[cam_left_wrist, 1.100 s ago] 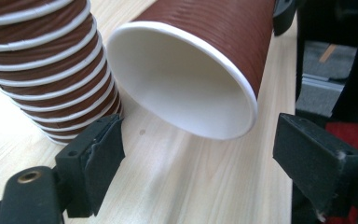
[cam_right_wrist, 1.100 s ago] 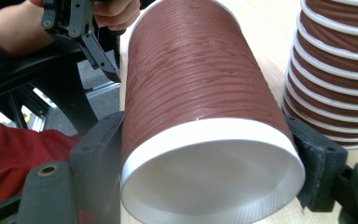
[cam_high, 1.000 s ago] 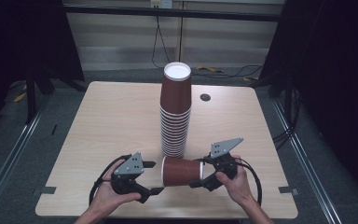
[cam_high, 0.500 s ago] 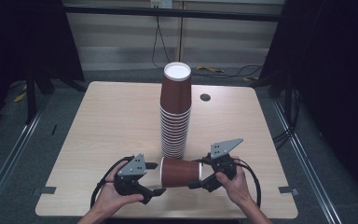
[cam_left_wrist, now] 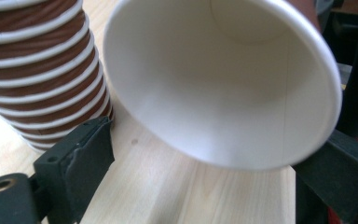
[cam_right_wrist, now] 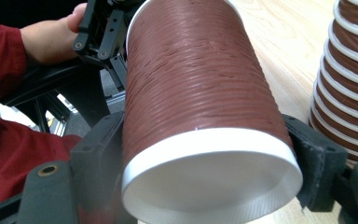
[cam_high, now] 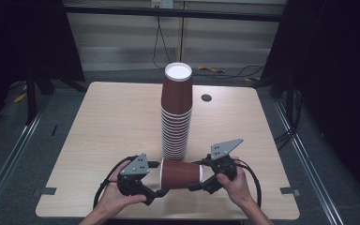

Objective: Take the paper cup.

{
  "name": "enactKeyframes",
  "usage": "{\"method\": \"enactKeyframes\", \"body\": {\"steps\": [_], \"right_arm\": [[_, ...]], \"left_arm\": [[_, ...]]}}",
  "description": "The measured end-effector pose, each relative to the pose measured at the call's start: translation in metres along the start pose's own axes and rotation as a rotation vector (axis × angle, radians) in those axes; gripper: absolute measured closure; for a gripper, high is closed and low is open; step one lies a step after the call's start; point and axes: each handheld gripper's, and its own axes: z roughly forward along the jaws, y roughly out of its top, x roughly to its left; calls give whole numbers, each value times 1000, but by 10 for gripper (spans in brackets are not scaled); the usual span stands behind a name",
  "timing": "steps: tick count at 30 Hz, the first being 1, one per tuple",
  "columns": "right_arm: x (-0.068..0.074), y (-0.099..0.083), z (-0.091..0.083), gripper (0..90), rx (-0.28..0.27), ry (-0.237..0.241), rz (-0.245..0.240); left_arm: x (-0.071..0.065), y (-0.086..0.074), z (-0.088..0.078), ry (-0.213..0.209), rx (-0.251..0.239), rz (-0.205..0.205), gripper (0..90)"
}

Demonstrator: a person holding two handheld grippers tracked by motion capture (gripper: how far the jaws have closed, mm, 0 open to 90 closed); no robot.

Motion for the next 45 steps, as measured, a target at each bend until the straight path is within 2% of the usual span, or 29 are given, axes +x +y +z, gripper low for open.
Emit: {"method": "enactKeyframes", "body": {"steps": [4, 13, 22, 26, 27, 37, 41, 45], "right_arm": [[0, 1, 2, 225, 11, 9, -2], [-1, 1, 3, 225, 22, 18, -3], [-1, -1, 4, 226, 38, 23, -5], [0, -1, 4, 227, 32, 30, -7], [0, 0, 4, 227, 33, 29, -8], [0, 0, 8, 227, 37, 48, -15], [0, 0, 10, 227, 35, 55, -18], [1, 1, 9, 227, 26, 55, -20]], "left_arm": [[-2, 2, 0, -17, -12, 15, 96], [0, 4, 2, -36, -32, 12, 82], [0, 3, 2, -37, -23, 22, 82], [0, 4, 2, -8, -15, 19, 13], [0, 4, 2, -13, -14, 19, 8], [-2, 5, 4, -39, -54, 20, 5], [-3, 6, 3, -34, -64, 32, 16], [-2, 6, 5, -47, -75, 20, 14]]}}
